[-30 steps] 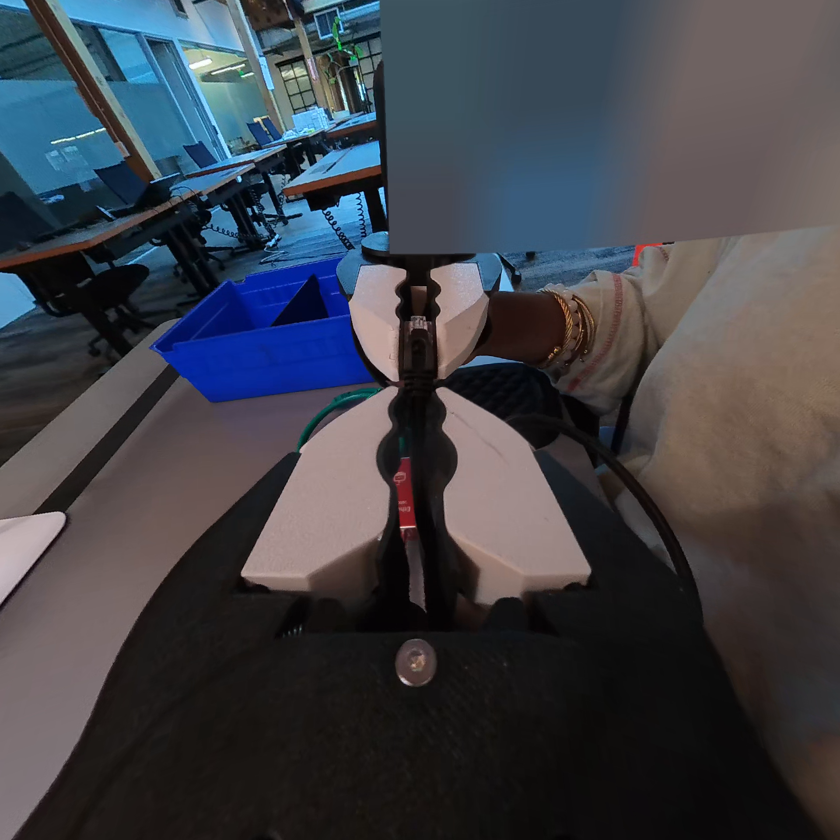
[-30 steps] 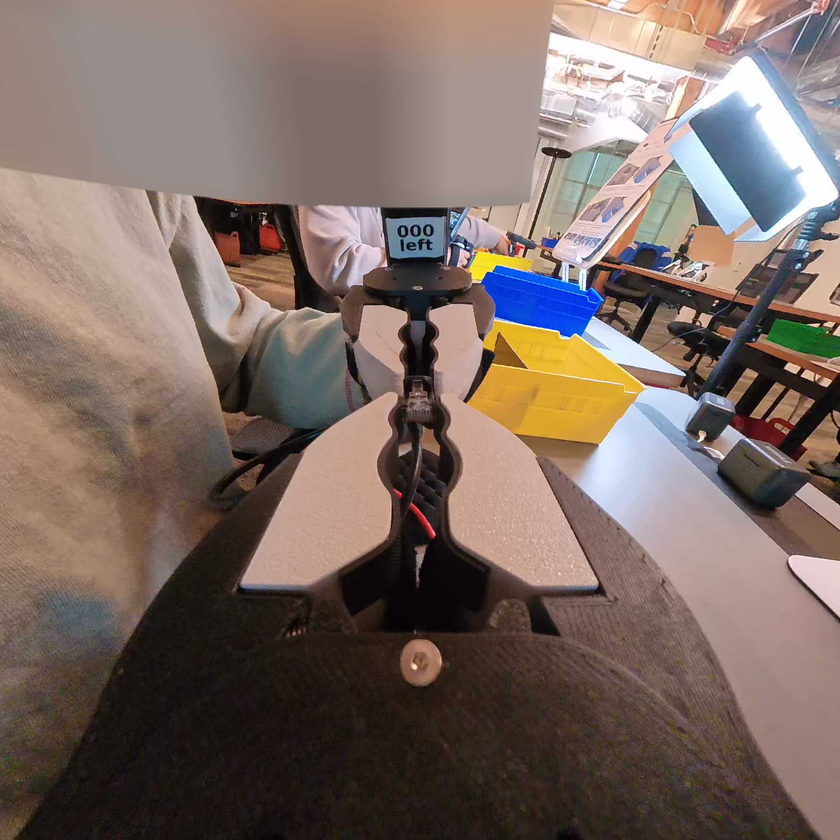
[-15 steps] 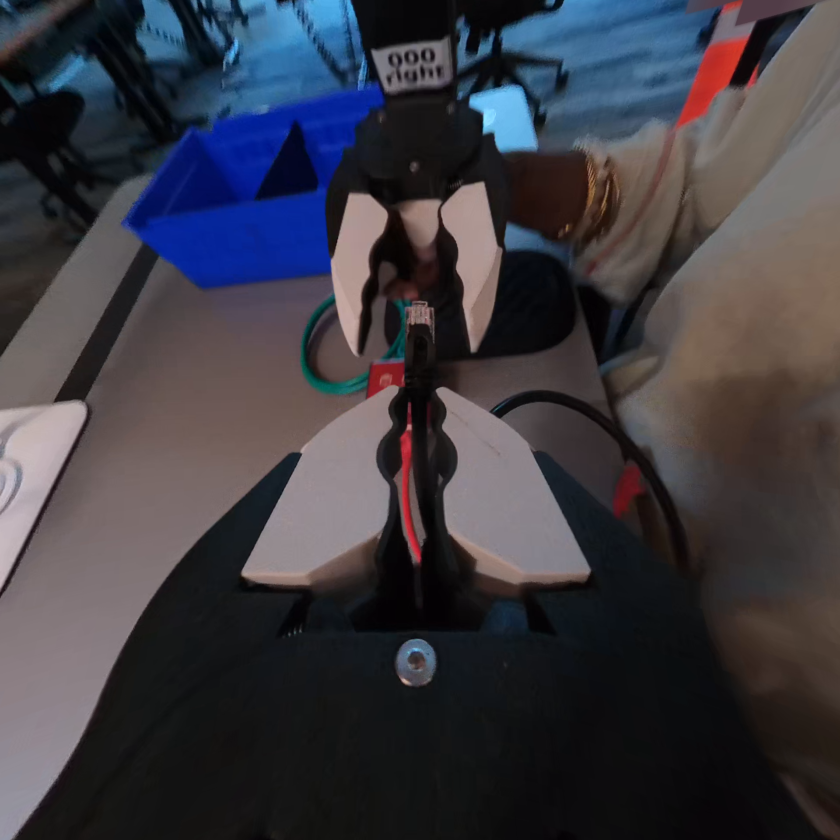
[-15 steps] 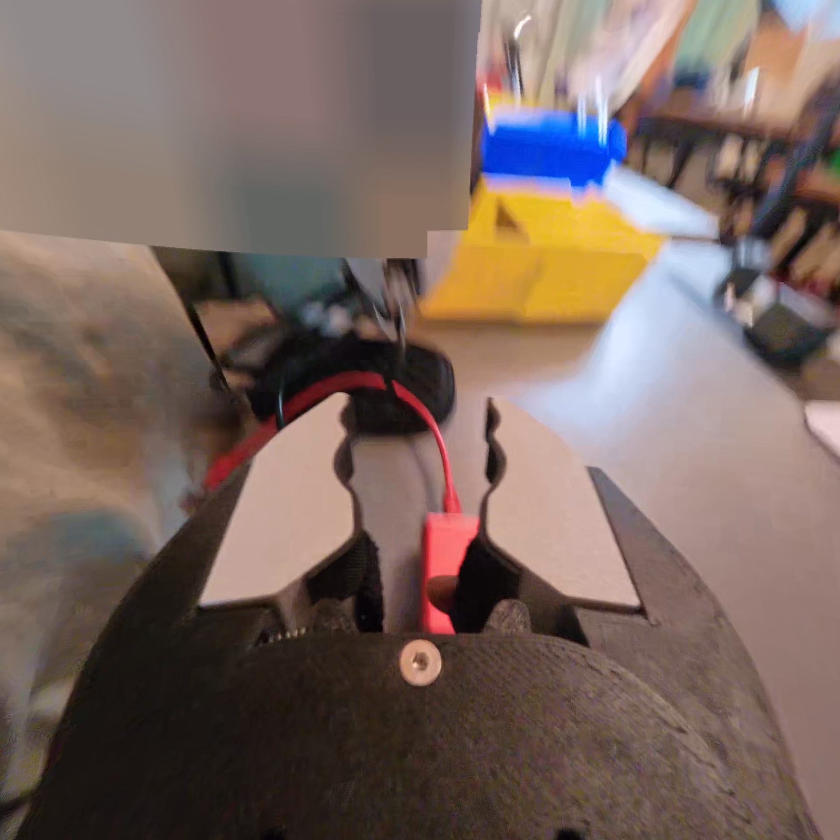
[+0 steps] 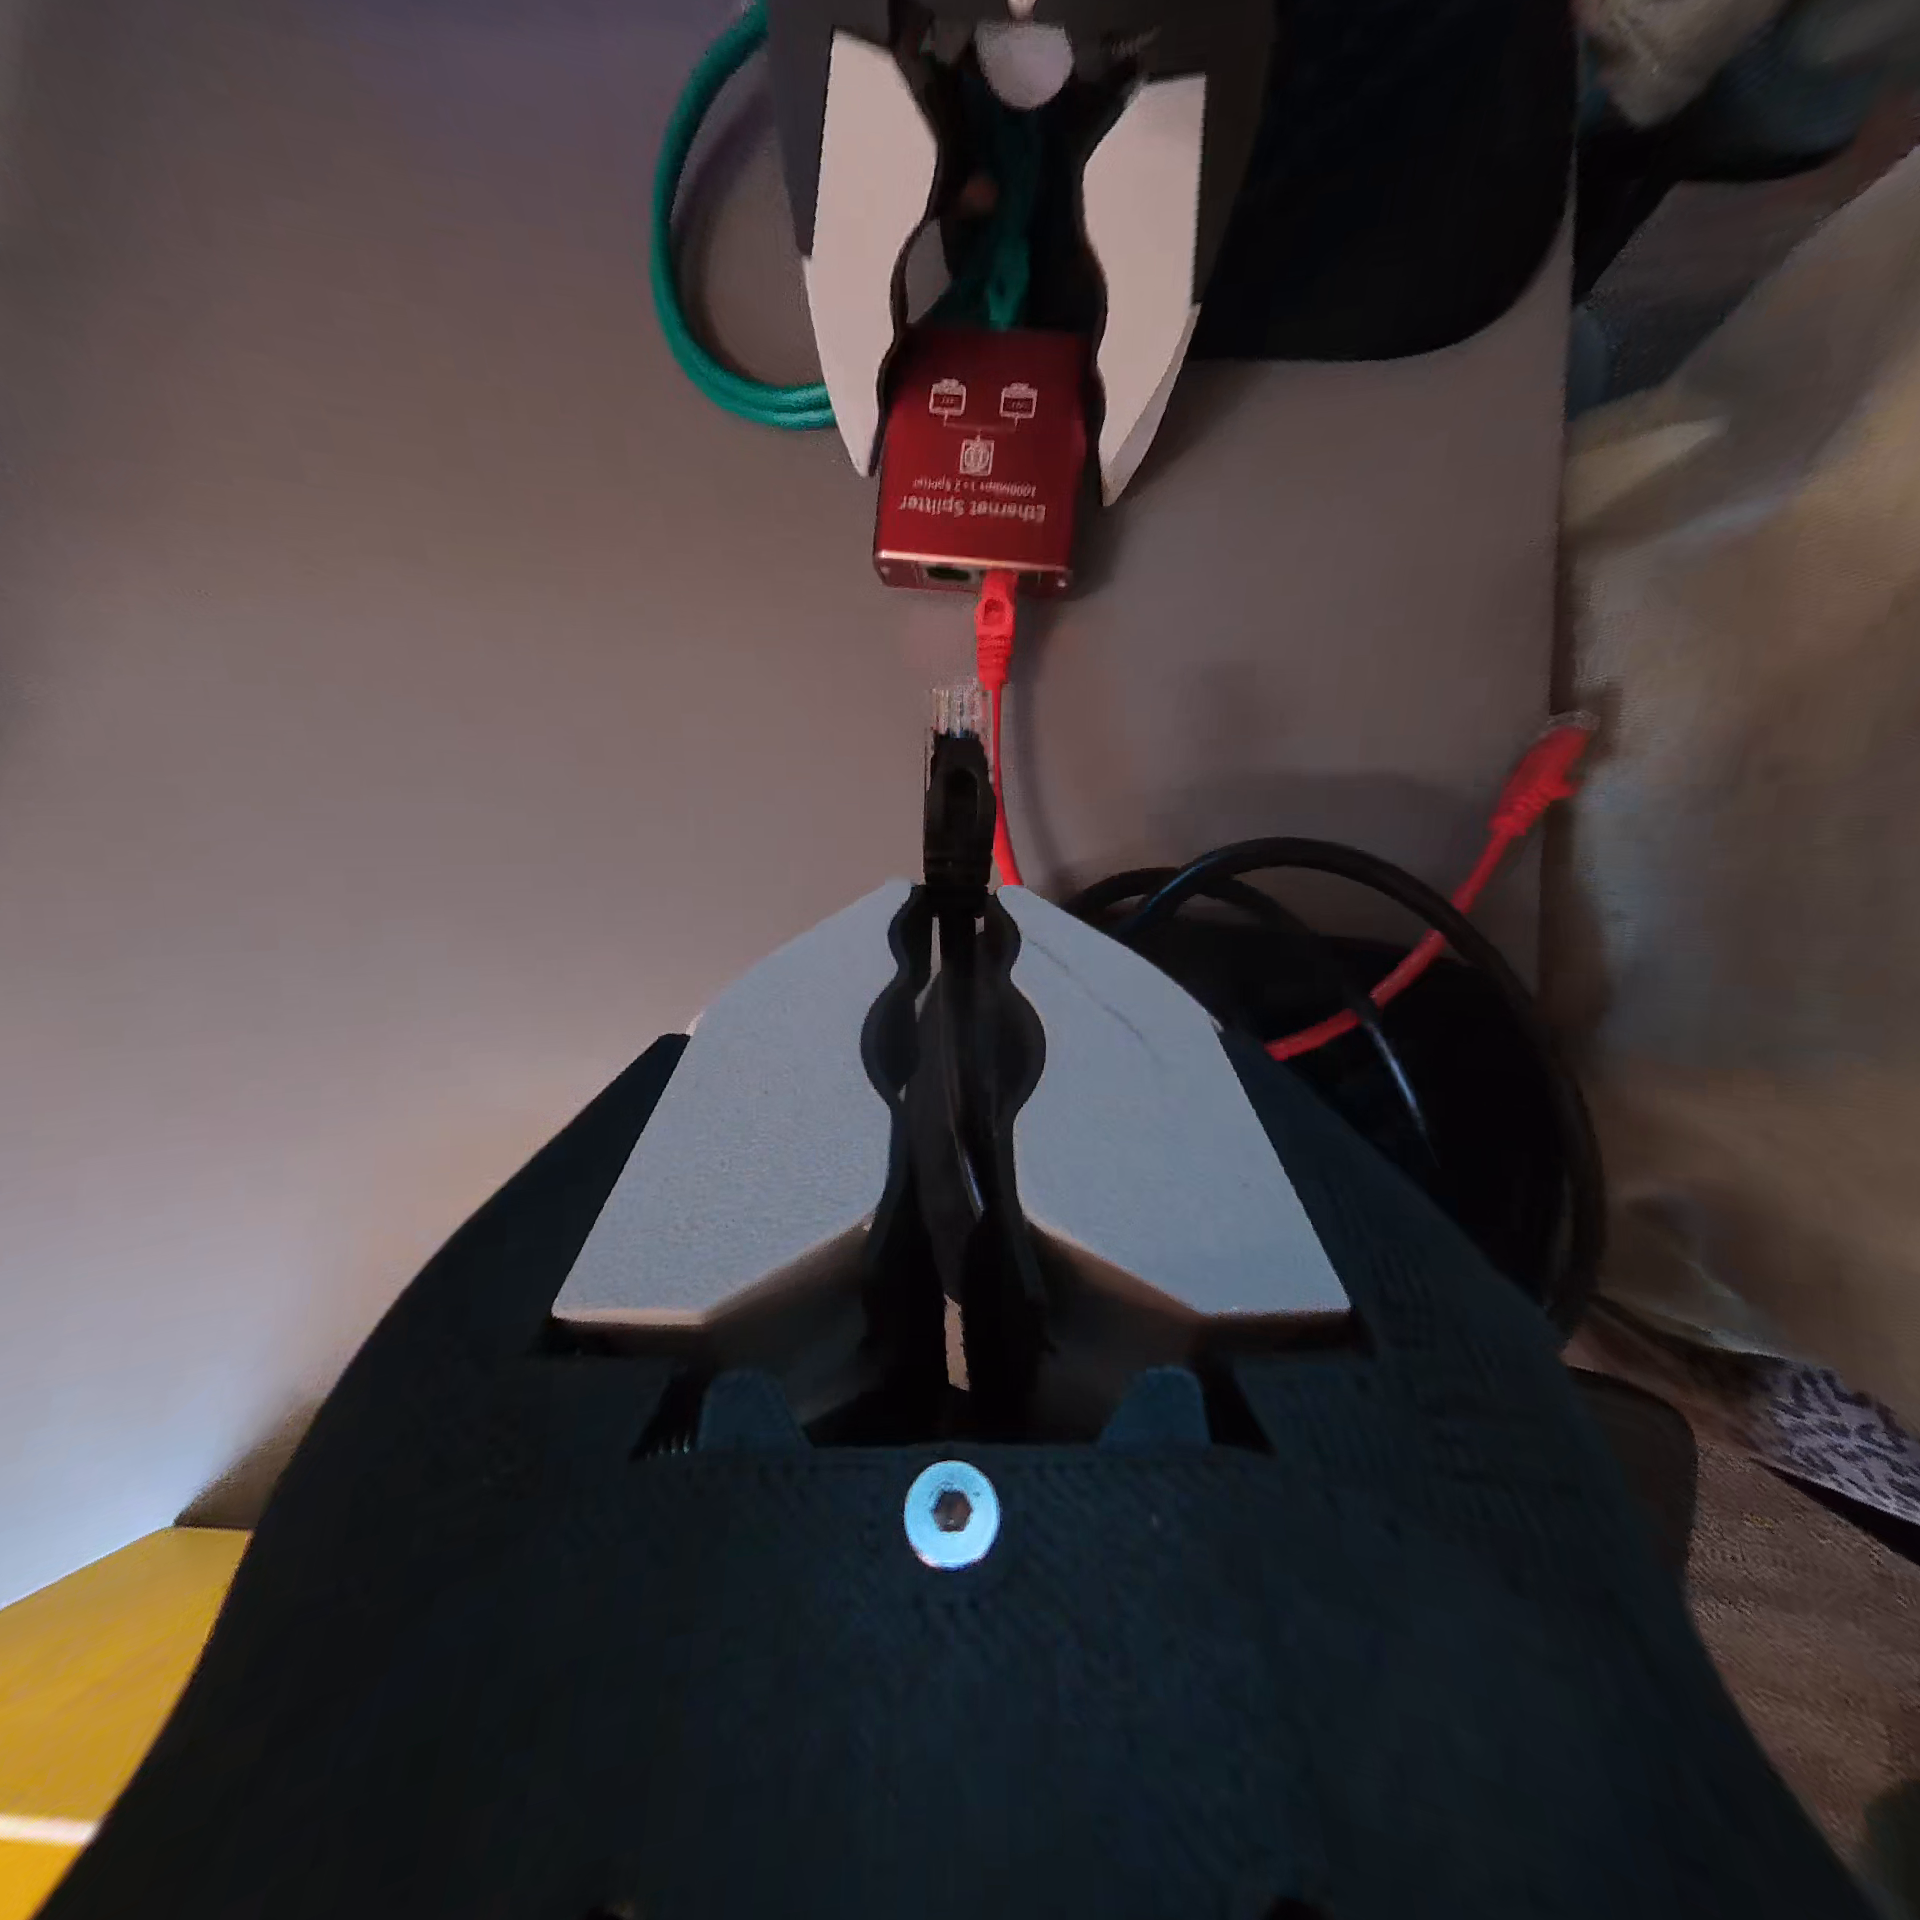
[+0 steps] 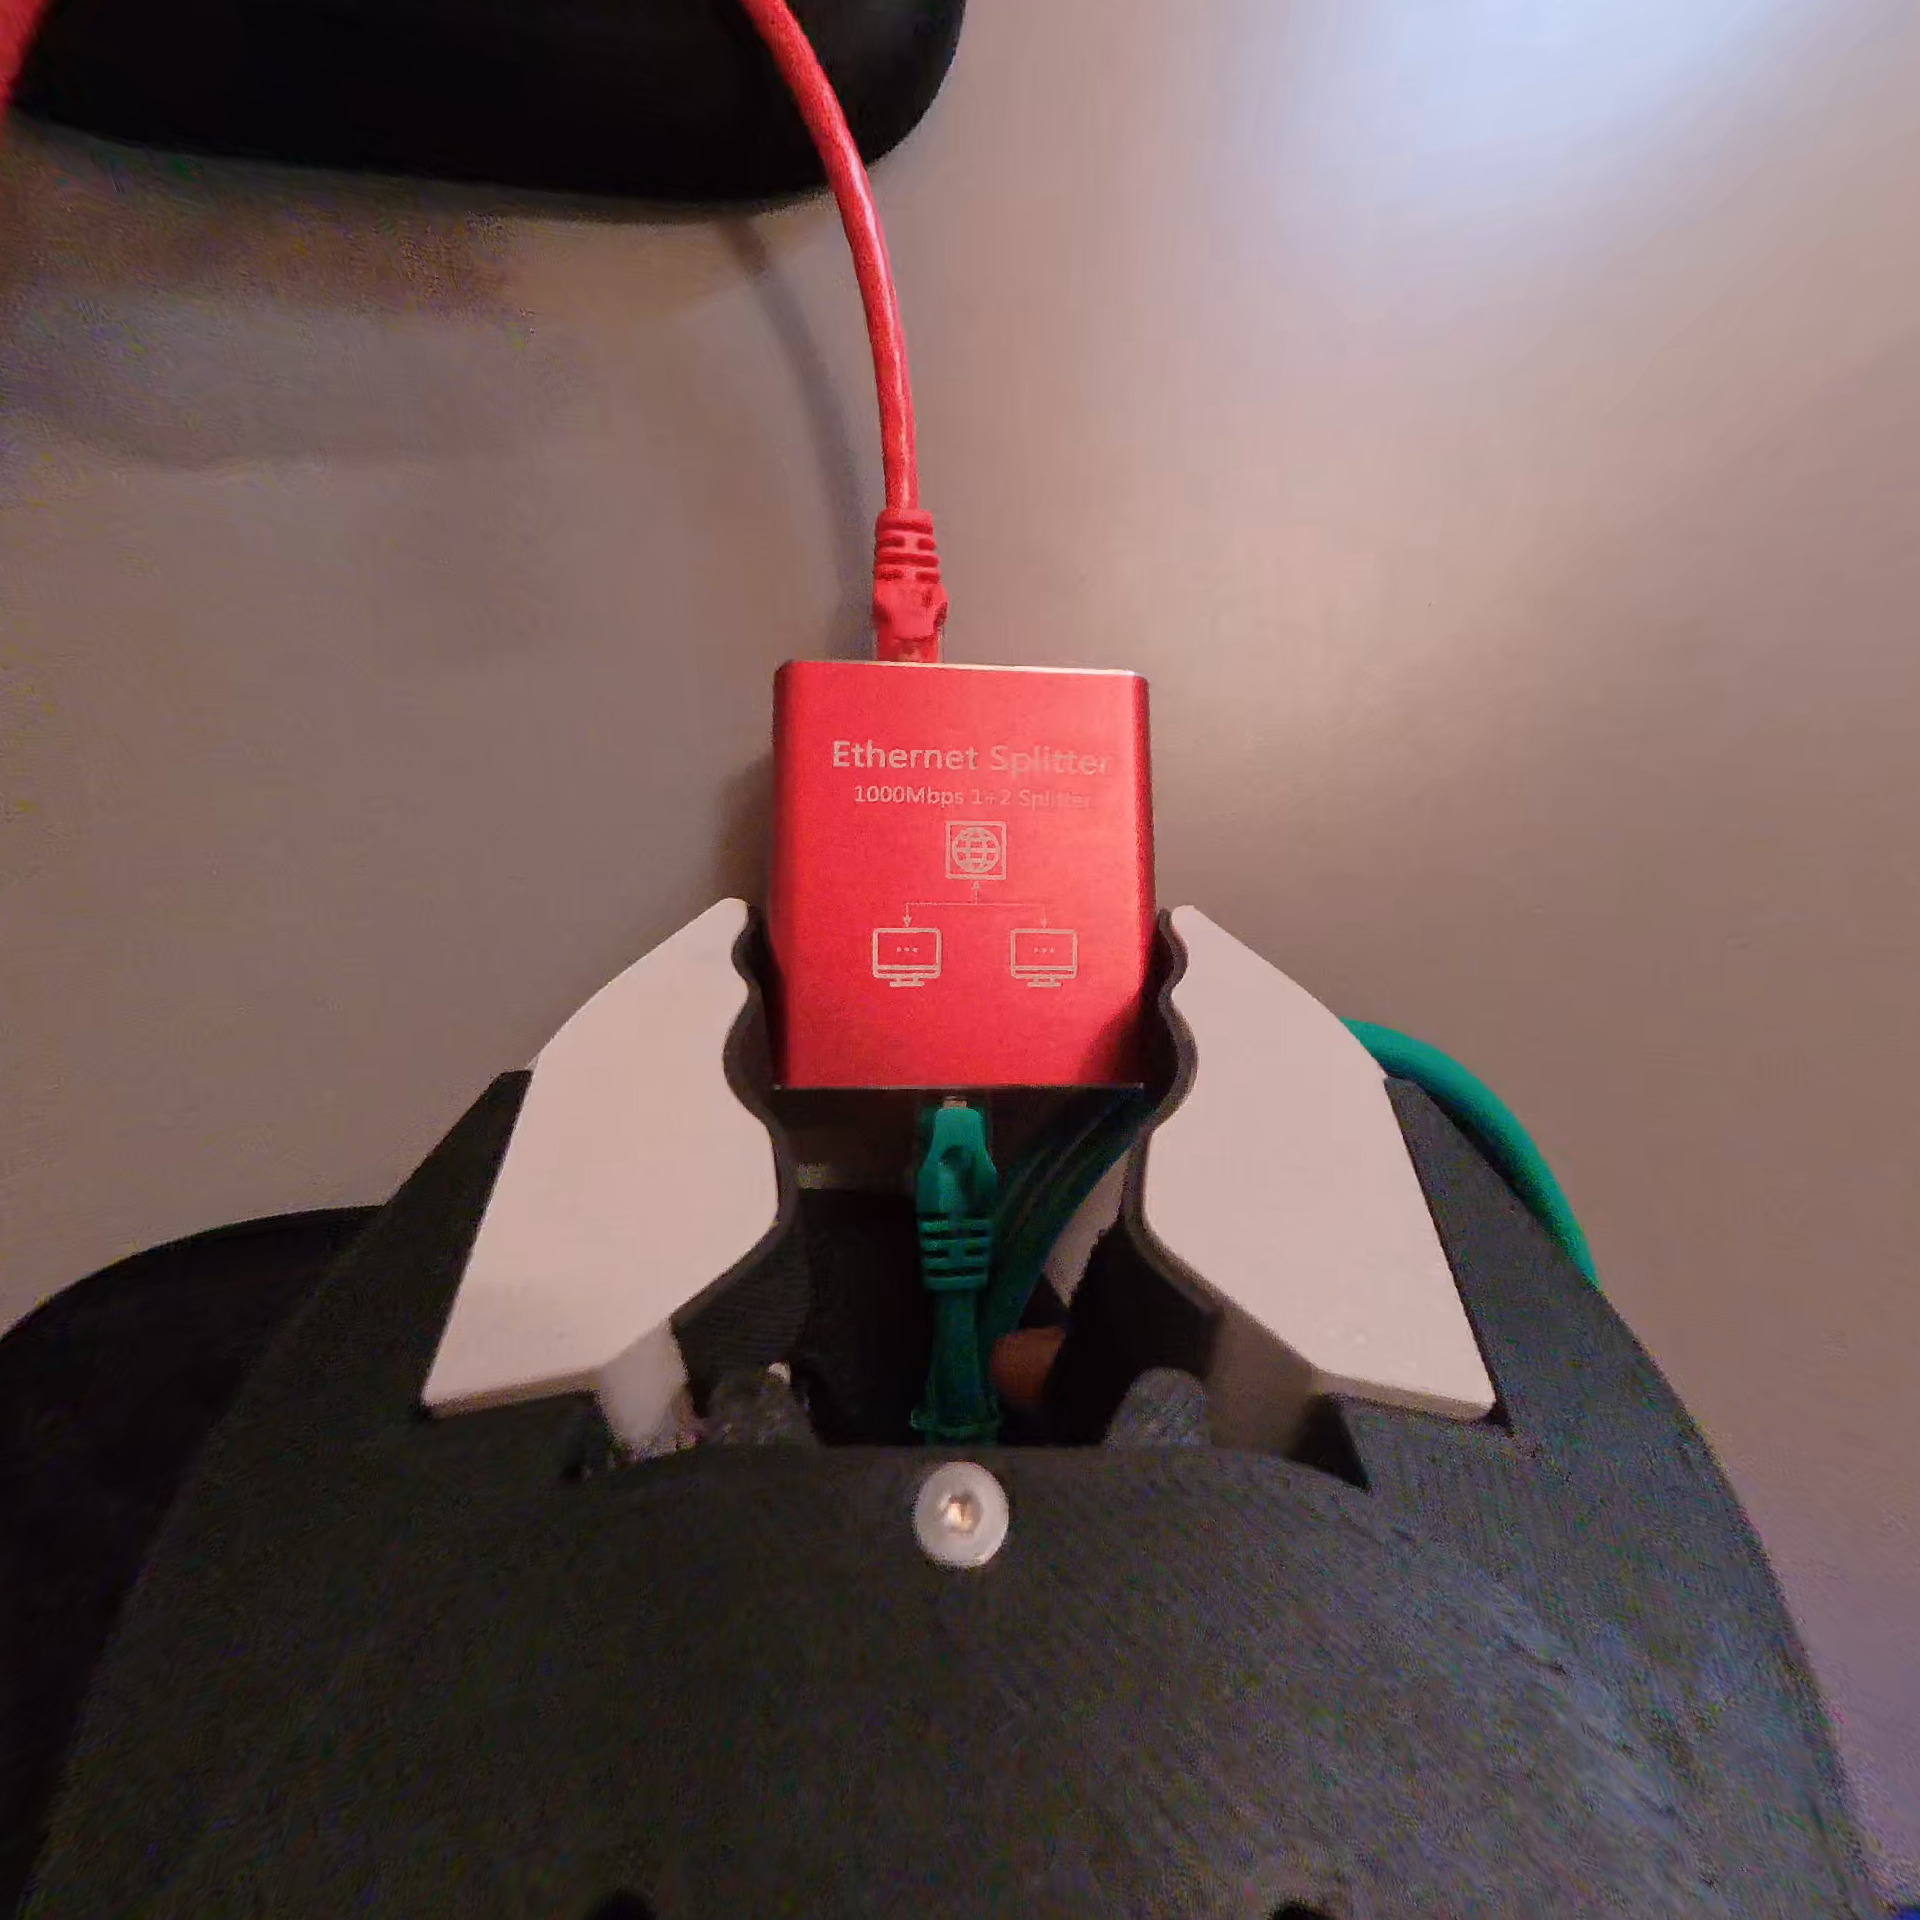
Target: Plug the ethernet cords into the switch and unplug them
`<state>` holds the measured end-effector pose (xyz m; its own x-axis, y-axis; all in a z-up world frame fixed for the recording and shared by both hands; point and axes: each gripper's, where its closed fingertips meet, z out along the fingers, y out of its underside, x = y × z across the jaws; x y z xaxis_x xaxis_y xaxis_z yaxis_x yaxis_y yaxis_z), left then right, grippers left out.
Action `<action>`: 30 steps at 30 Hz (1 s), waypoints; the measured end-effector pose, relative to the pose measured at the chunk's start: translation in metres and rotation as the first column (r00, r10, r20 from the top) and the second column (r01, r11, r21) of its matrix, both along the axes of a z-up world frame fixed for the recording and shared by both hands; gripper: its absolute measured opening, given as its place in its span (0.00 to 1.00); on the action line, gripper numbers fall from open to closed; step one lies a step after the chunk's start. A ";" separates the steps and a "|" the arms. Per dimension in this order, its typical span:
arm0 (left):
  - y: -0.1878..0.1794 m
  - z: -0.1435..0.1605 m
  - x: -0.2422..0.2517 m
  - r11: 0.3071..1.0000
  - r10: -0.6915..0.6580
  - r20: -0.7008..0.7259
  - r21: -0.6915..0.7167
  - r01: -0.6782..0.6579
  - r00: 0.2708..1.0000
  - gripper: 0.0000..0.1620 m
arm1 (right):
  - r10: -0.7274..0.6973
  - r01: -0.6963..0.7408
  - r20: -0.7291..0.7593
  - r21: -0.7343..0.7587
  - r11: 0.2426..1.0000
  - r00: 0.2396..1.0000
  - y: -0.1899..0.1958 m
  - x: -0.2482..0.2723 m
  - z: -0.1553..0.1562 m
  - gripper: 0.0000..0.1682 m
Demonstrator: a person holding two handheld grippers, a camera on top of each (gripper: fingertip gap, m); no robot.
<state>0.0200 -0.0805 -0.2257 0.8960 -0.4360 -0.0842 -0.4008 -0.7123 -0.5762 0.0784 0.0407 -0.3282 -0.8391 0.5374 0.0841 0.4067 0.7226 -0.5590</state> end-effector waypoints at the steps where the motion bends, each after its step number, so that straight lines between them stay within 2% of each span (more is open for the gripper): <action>1: 0.001 -0.004 -0.002 1.000 0.005 0.007 -0.006 -0.005 1.000 0.06 | 0.012 -0.012 -0.030 -0.007 1.000 0.999 0.000 -0.001 0.002 0.42; 7: 0.009 -0.021 -0.005 1.000 0.005 0.035 0.002 -0.005 0.999 0.06 | 0.025 -0.039 -0.188 -0.068 0.997 0.982 0.003 -0.002 0.025 0.42; 18: 0.032 -0.029 0.018 1.000 -0.017 -0.017 -0.001 0.017 1.000 0.06 | 0.135 -0.157 -0.359 -0.033 0.987 0.923 -0.025 0.000 0.064 0.41; 21: 0.038 -0.027 0.028 1.000 -0.013 0.006 0.016 0.013 1.000 0.06 | 0.107 -0.136 -0.345 -0.061 0.989 0.932 -0.029 0.001 0.066 0.41; 25: 0.039 -0.031 0.025 1.000 -0.003 -0.109 -0.011 0.001 0.994 0.06 | 0.075 -0.109 -0.301 -0.098 0.989 0.951 -0.032 0.004 0.065 0.41; 30: 0.040 -0.032 0.029 0.999 -0.032 -0.109 -0.042 0.028 0.993 0.06 | 0.051 -0.084 -0.266 -0.115 0.990 0.963 -0.032 0.005 0.064 0.41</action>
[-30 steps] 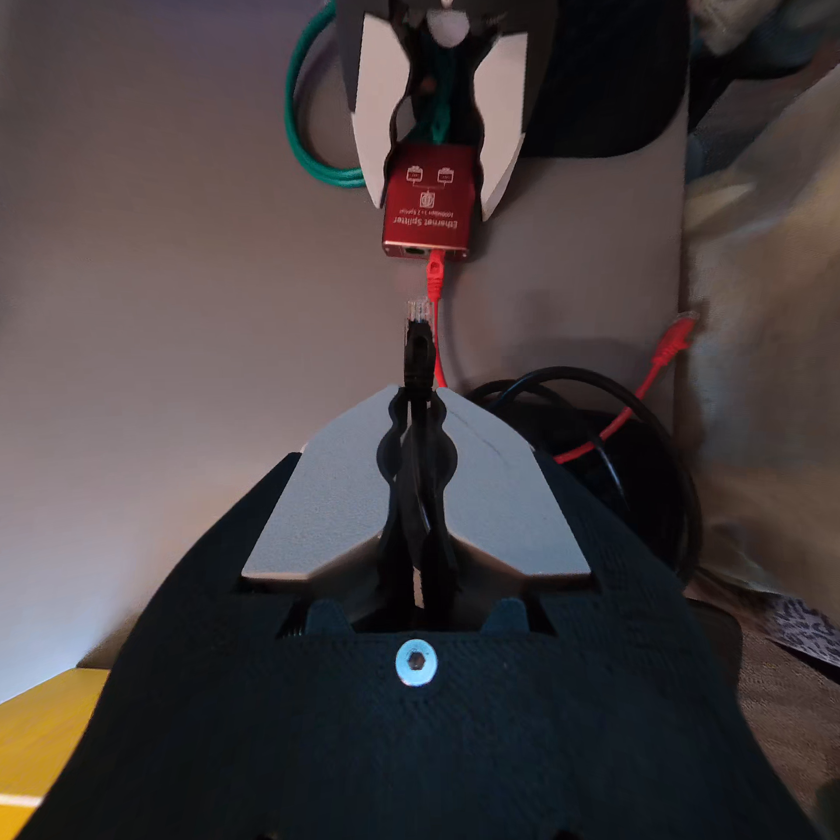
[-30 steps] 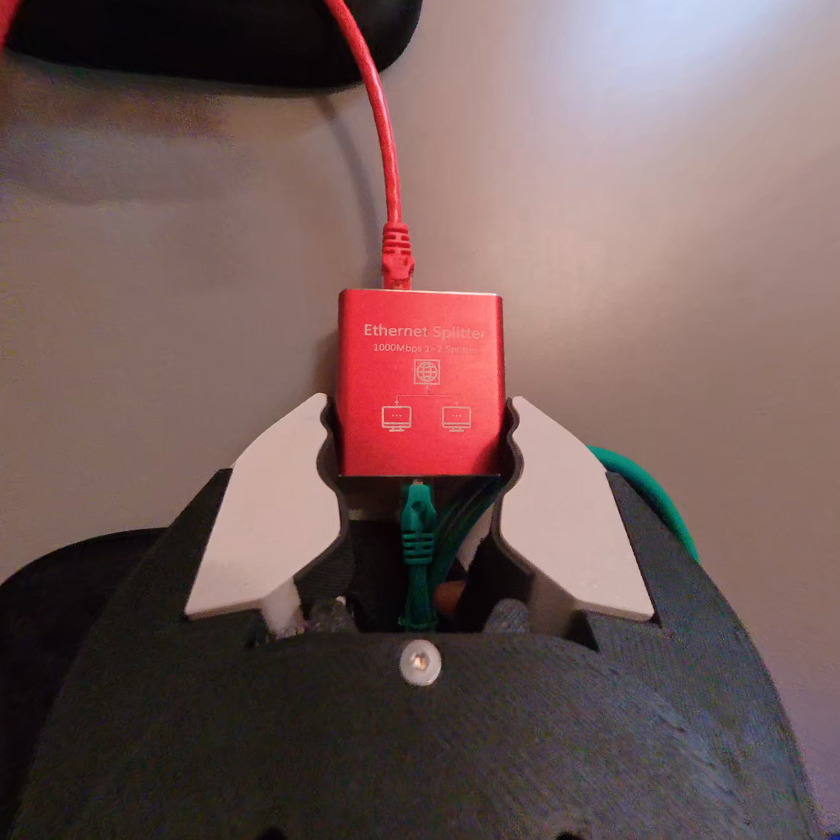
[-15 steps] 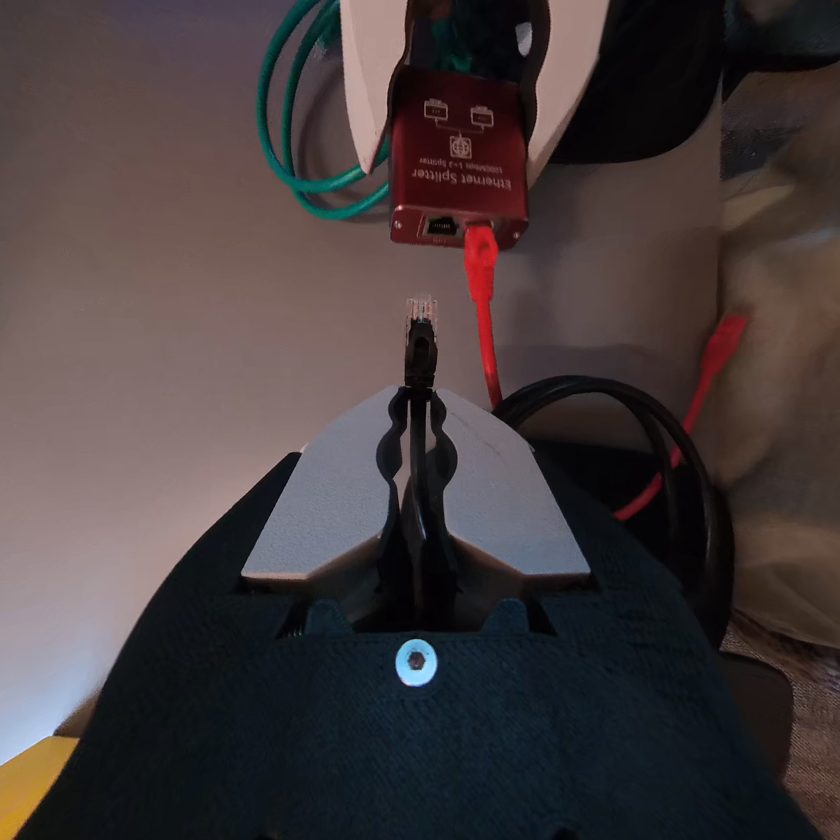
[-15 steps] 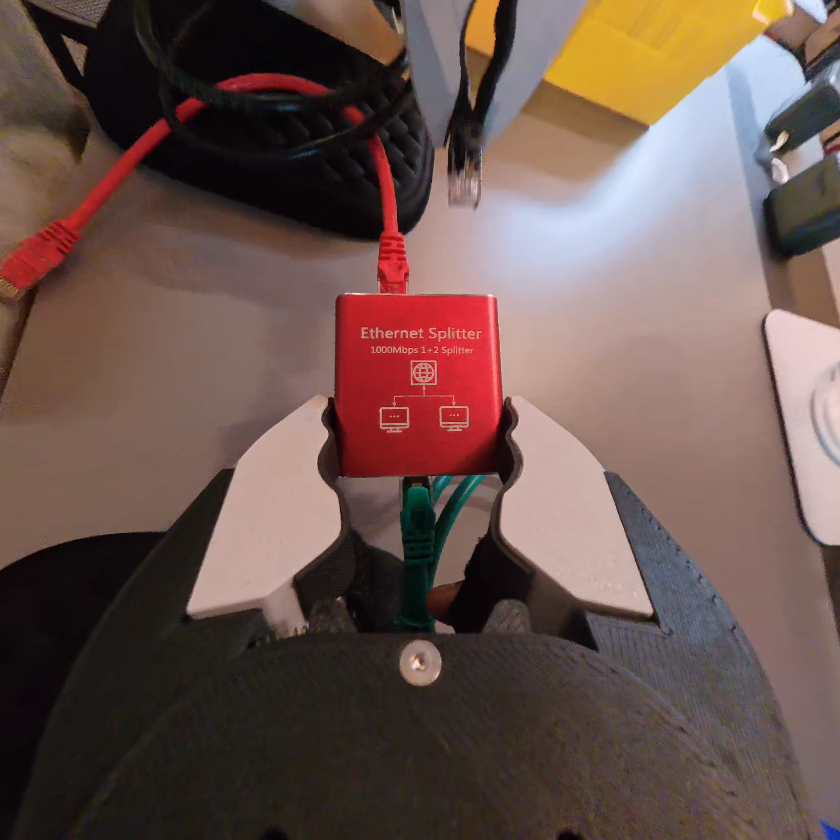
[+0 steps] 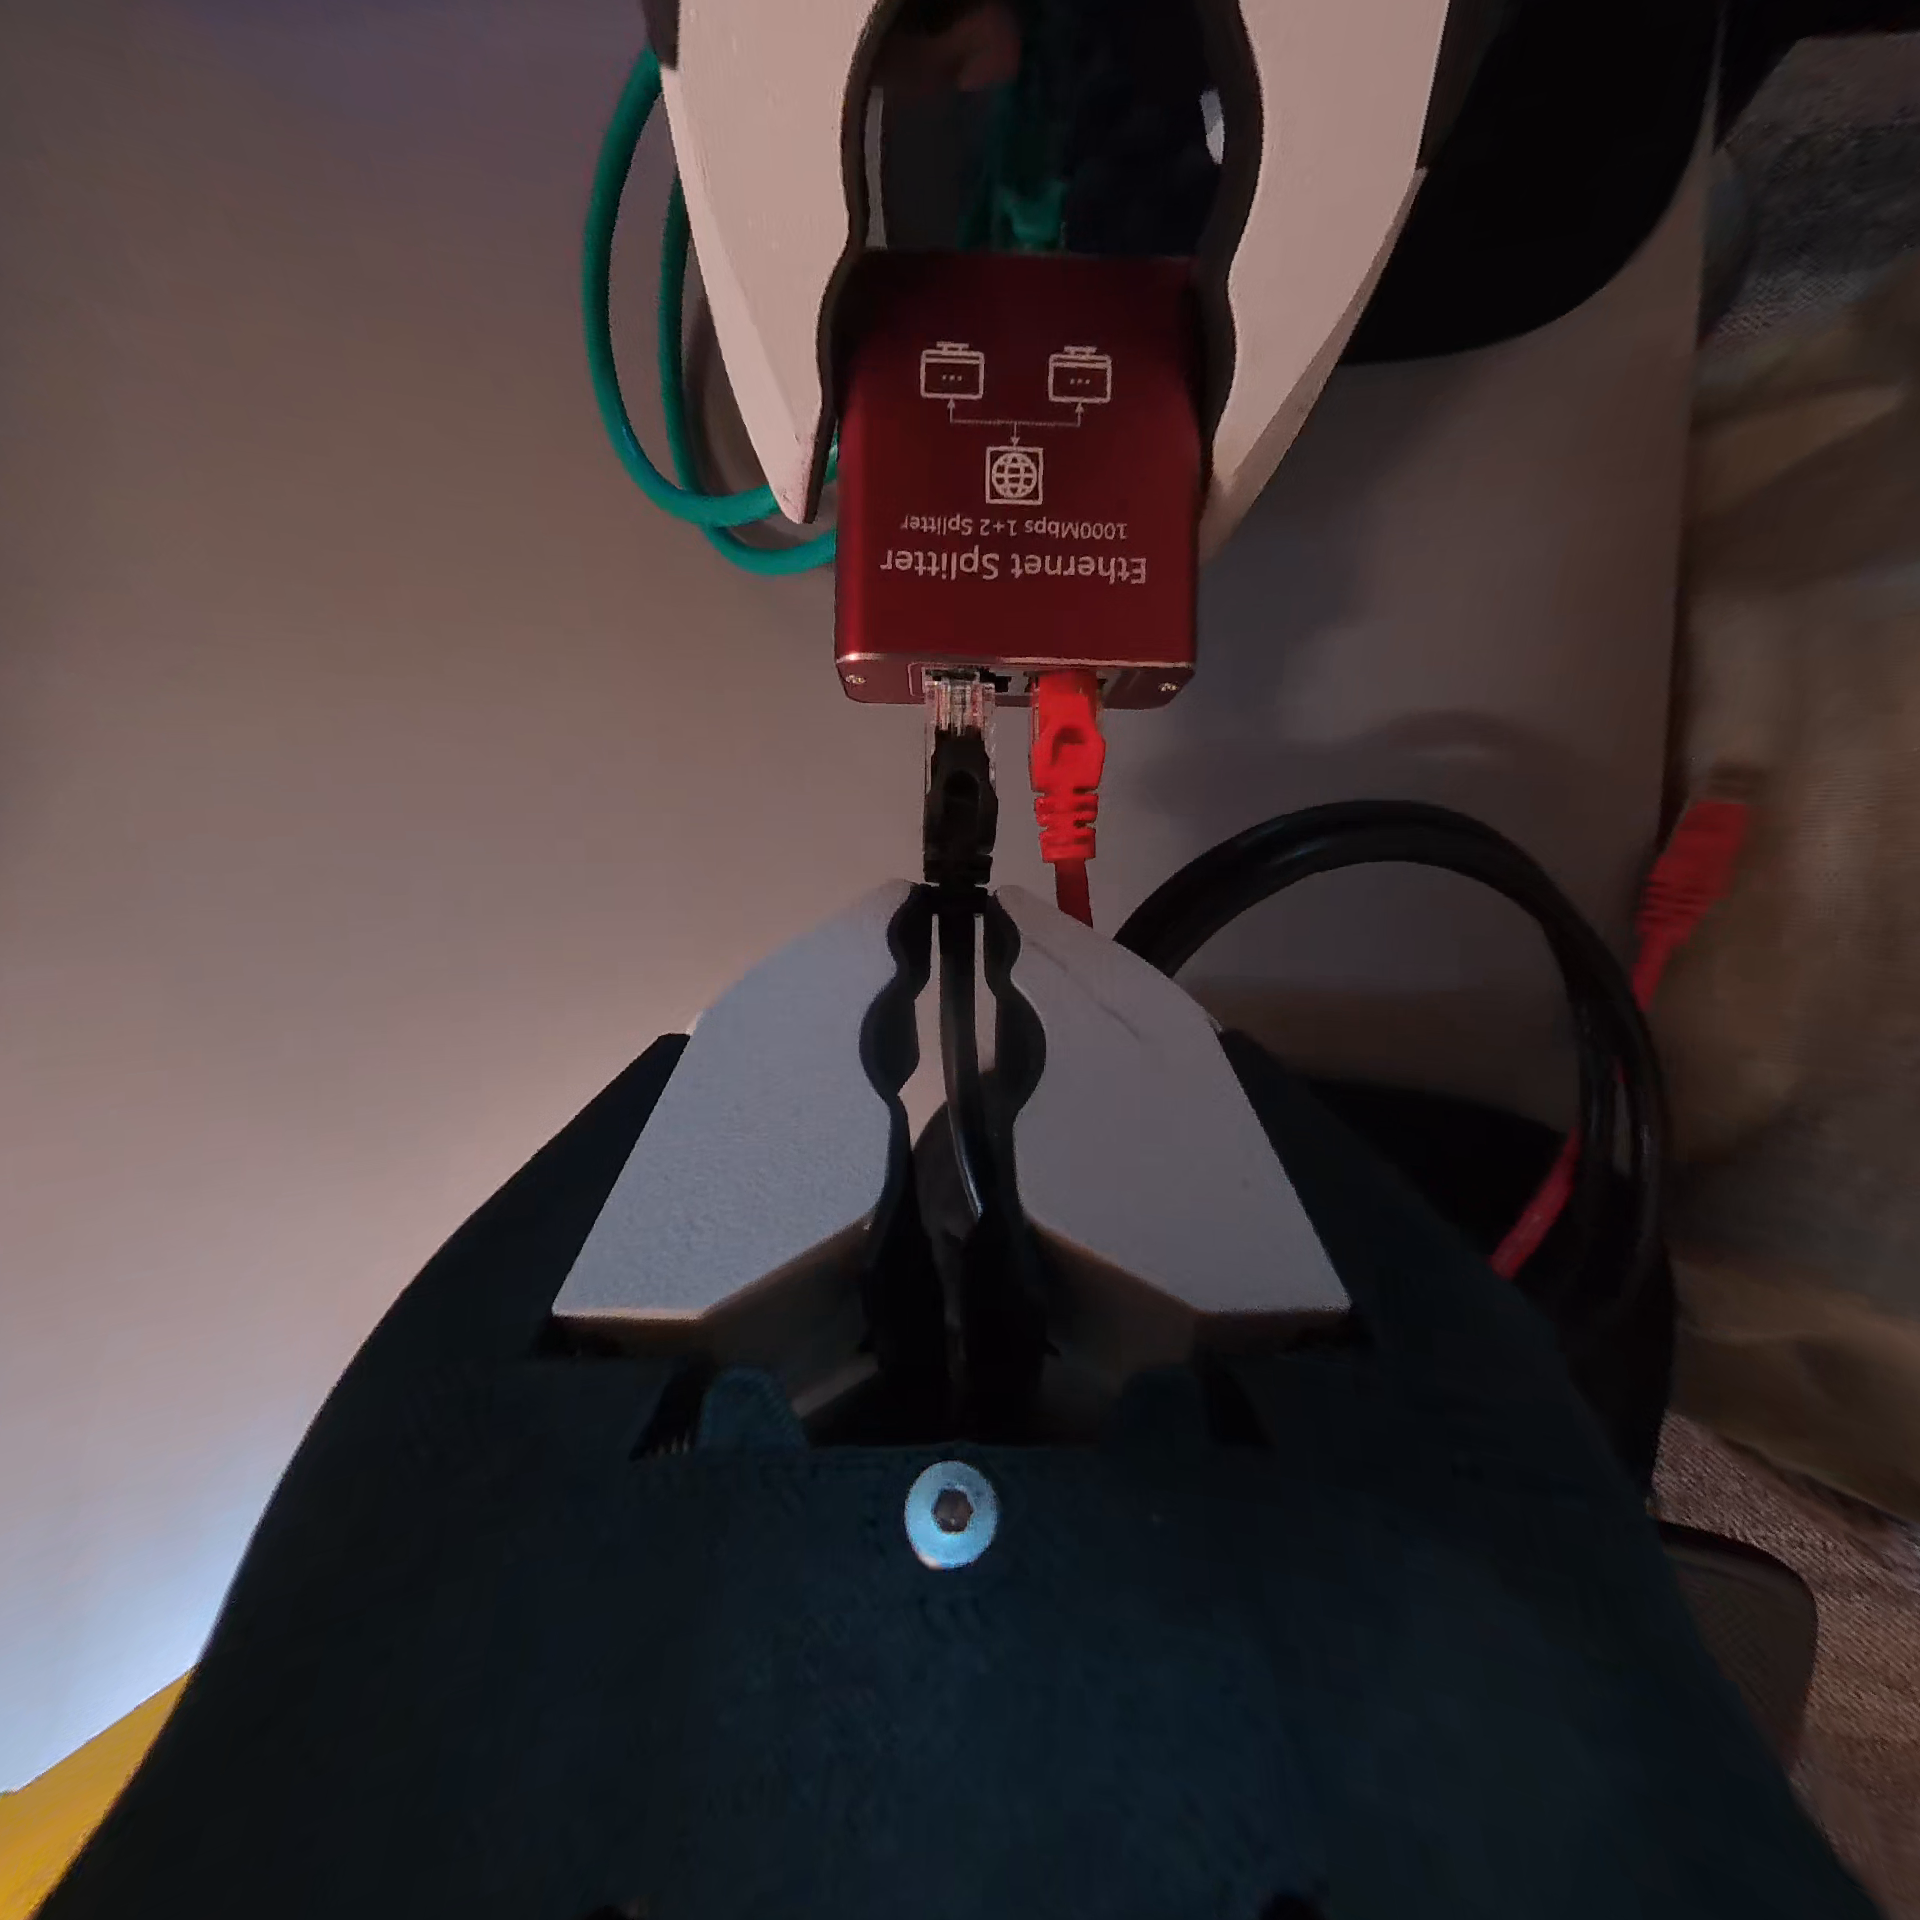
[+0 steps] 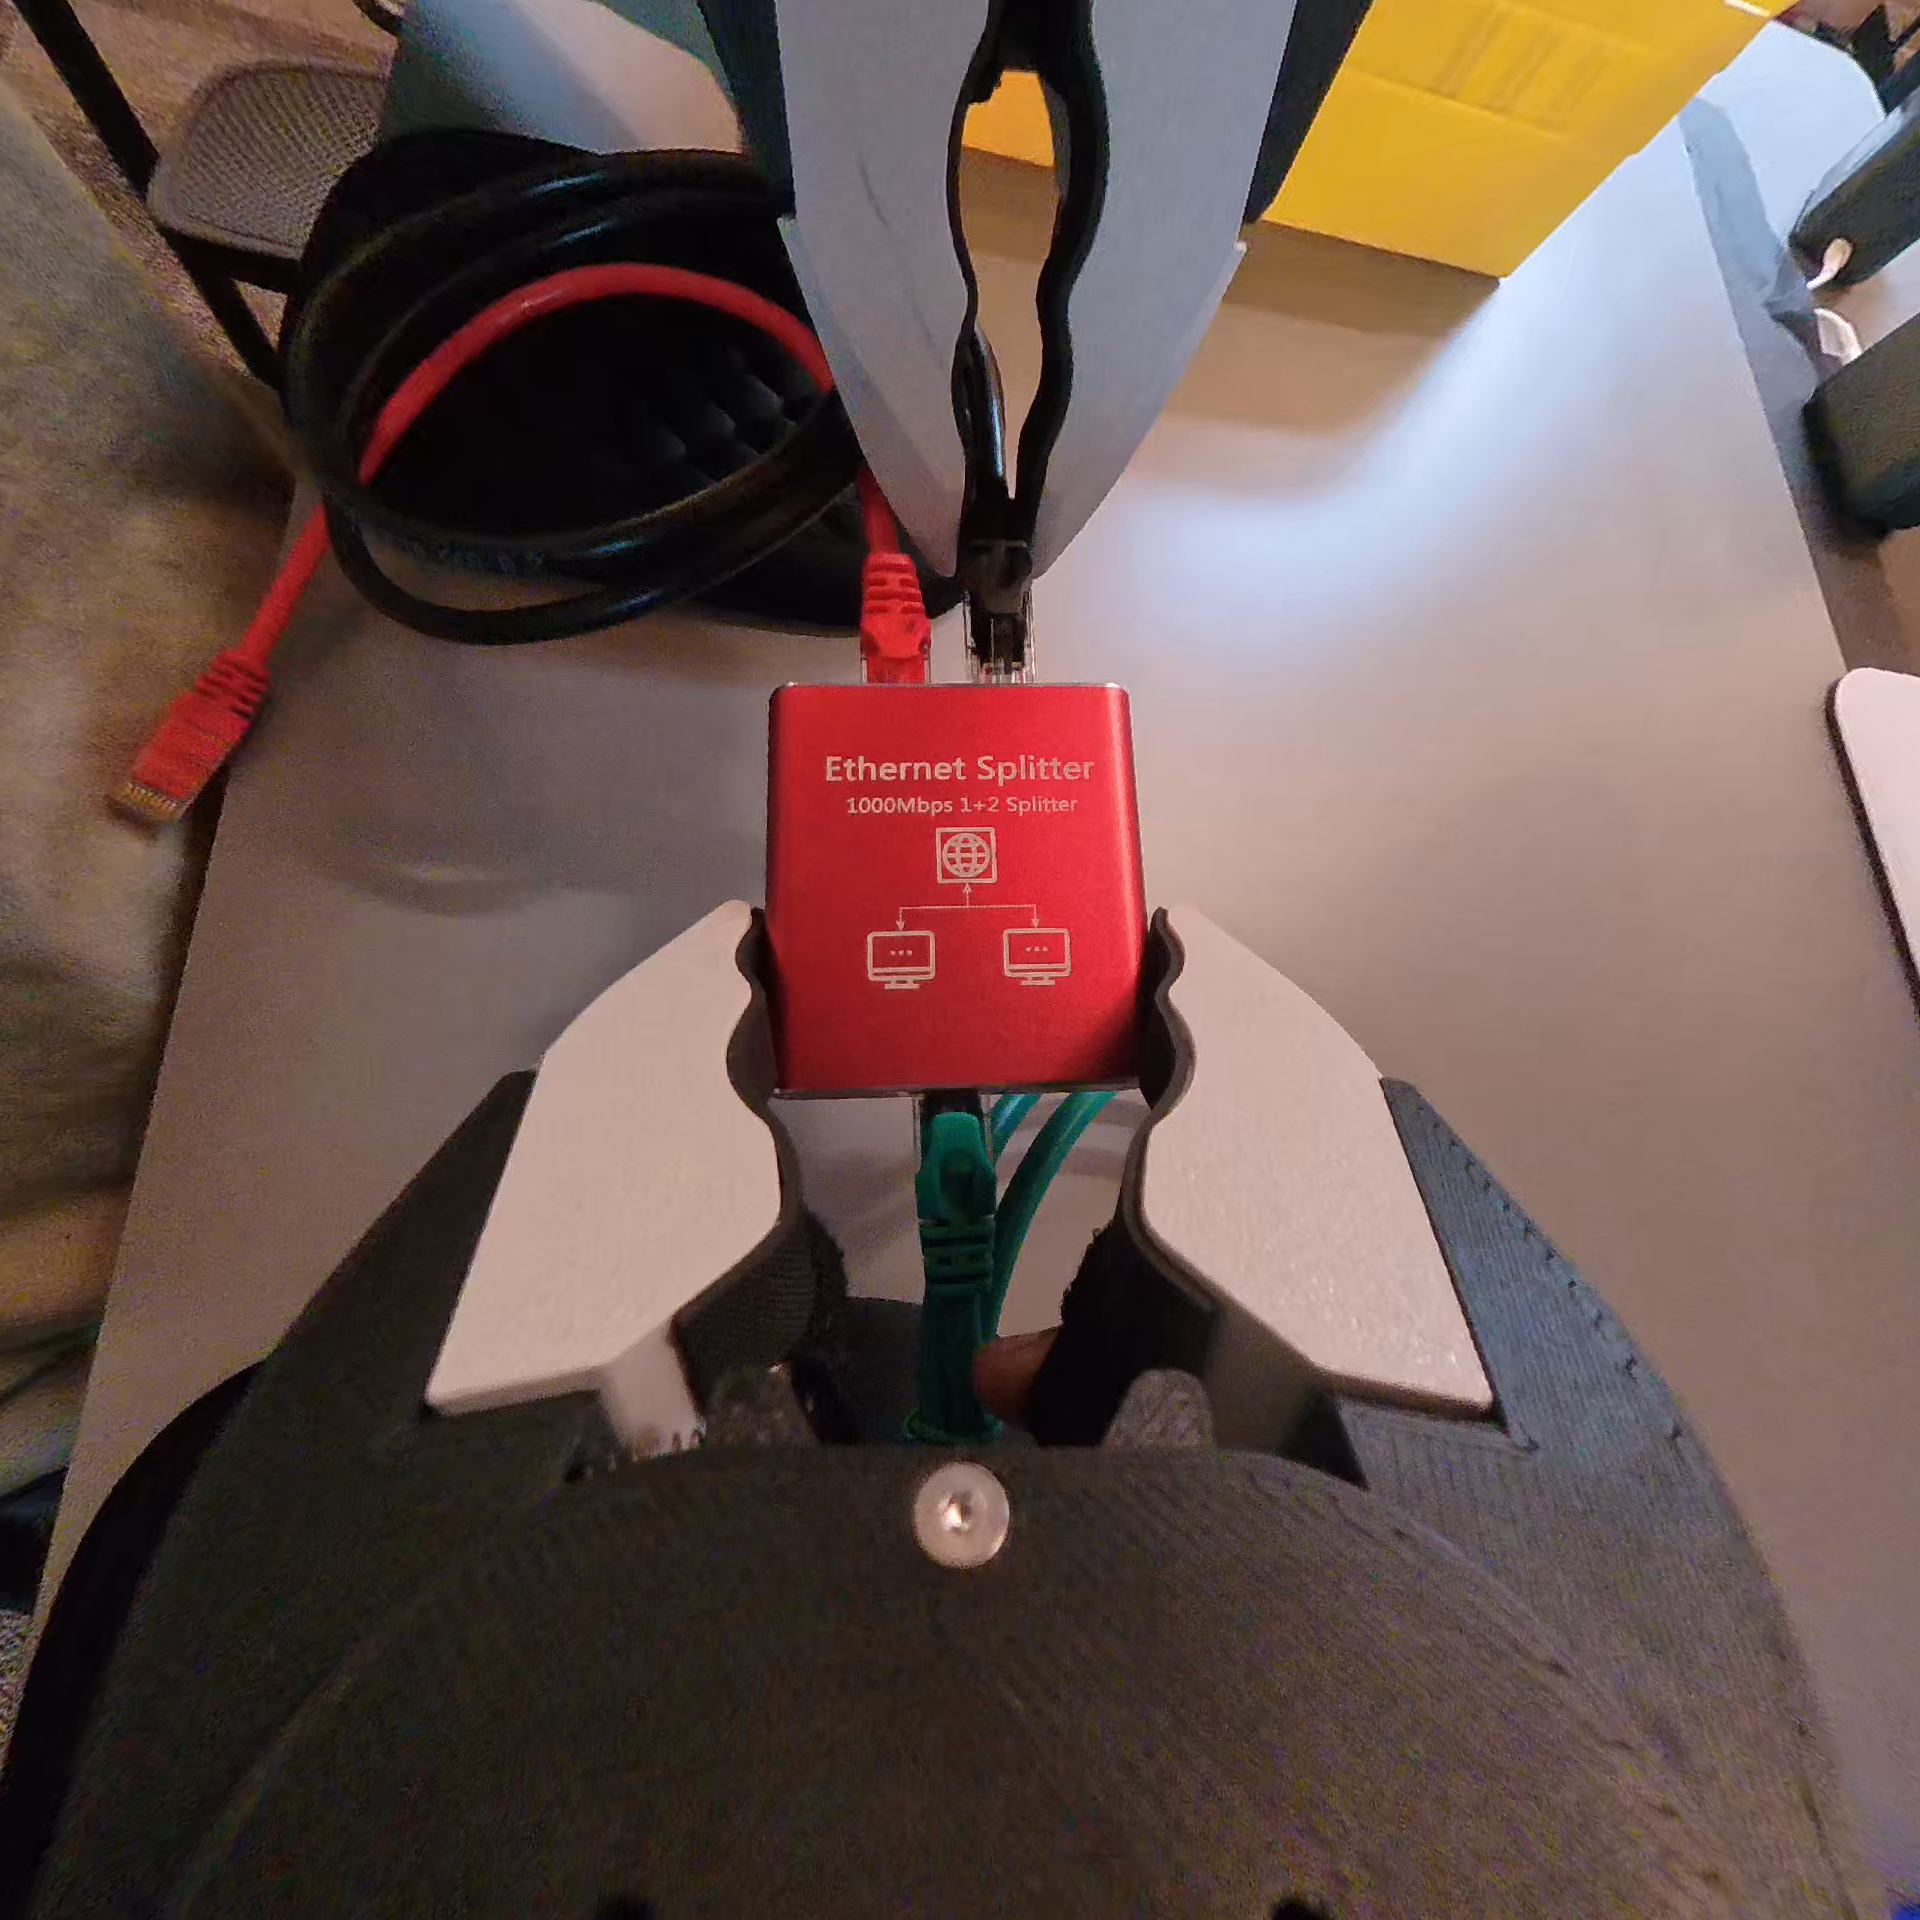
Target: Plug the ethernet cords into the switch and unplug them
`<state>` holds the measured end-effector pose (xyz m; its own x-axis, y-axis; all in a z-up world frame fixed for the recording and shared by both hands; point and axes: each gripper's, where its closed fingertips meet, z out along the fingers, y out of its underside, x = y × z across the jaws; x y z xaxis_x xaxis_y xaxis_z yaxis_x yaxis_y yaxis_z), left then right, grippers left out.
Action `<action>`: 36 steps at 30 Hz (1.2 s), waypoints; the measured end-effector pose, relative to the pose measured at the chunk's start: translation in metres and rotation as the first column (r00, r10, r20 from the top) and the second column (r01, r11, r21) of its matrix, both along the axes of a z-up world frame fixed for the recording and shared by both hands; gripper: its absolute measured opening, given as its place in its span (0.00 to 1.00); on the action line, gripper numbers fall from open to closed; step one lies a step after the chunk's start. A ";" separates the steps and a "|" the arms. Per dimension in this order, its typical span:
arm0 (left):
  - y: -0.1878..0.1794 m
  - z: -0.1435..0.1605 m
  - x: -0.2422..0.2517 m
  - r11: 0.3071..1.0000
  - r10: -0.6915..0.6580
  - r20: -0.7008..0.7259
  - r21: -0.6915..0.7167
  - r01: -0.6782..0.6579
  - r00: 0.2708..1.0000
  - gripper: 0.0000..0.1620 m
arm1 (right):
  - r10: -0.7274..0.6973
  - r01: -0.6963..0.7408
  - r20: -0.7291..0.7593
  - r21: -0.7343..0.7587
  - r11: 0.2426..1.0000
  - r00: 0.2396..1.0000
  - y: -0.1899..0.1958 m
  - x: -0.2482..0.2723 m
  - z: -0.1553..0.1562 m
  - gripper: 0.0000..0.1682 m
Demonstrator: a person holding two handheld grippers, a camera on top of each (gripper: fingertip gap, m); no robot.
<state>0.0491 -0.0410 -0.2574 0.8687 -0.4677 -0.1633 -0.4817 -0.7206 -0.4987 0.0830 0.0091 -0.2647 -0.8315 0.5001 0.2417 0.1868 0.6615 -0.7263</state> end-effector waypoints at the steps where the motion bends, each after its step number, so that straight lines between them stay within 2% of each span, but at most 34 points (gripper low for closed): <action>1: 0.001 0.000 -0.001 1.000 -0.005 -0.008 0.001 0.005 1.000 0.06 | -0.006 0.006 0.004 -0.006 1.000 1.000 0.000 0.000 -0.001 0.41; 5: 0.002 -0.002 0.002 0.999 -0.039 -0.034 -0.007 0.039 0.999 0.06 | -0.013 0.015 0.039 -0.056 0.998 0.999 0.001 0.000 -0.004 0.41; 10: 0.005 -0.004 0.004 0.999 -0.020 0.053 -0.024 0.021 0.998 0.06 | -0.012 0.011 -0.007 -0.054 0.998 1.000 -0.001 -0.002 -0.004 0.41; 12: 0.006 -0.005 0.003 0.999 -0.036 0.037 -0.019 0.037 0.999 0.06 | -0.010 0.009 -0.026 -0.050 0.999 1.000 -0.002 -0.002 -0.001 0.41; 19: 0.011 -0.005 -0.001 1.000 -0.012 0.018 -0.012 0.012 1.000 0.05 | -0.036 0.036 -0.047 0.000 0.999 0.998 0.000 -0.006 0.003 0.41; 22: 0.013 -0.005 0.000 1.000 -0.001 0.003 -0.013 0.001 1.000 0.05 | -0.048 0.050 -0.029 0.065 0.997 0.998 0.003 -0.007 -0.003 0.41; 23: 0.016 -0.001 0.004 1.000 -0.002 0.027 0.013 0.001 1.000 0.05 | -0.054 0.055 -0.017 0.111 0.992 0.998 0.005 -0.007 -0.009 0.41; 25: 0.031 0.034 0.034 0.987 -0.041 0.280 0.159 -0.004 0.959 0.05 | -0.057 0.062 -0.028 0.199 0.978 0.998 0.005 -0.011 -0.025 0.41; 26: 0.029 0.043 0.036 0.987 -0.063 0.270 0.159 0.020 0.961 0.05 | -0.038 0.049 -0.076 0.139 0.989 0.996 -0.006 -0.015 -0.020 0.41; 28: 0.029 0.045 0.021 0.990 -0.044 0.125 0.135 0.027 0.991 0.05 | -0.074 0.082 -0.116 0.064 0.995 0.991 -0.003 -0.022 -0.008 0.41; 32: 0.016 0.012 0.007 1.000 -0.013 0.061 -0.028 0.014 0.998 0.06 | -0.051 0.063 -0.057 0.217 0.974 0.997 0.004 -0.025 -0.028 0.41; 36: -0.007 -0.020 -0.012 0.987 0.043 -0.019 -0.156 -0.046 0.999 0.06 | -0.030 0.023 0.030 0.198 0.980 0.999 -0.009 -0.020 -0.029 0.41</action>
<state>0.0368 -0.0477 -0.2773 0.8872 -0.4495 -0.1046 -0.4541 -0.8099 -0.3713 0.0632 0.0003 -0.2941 -0.8277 0.4670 0.3112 0.2272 0.7860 -0.5750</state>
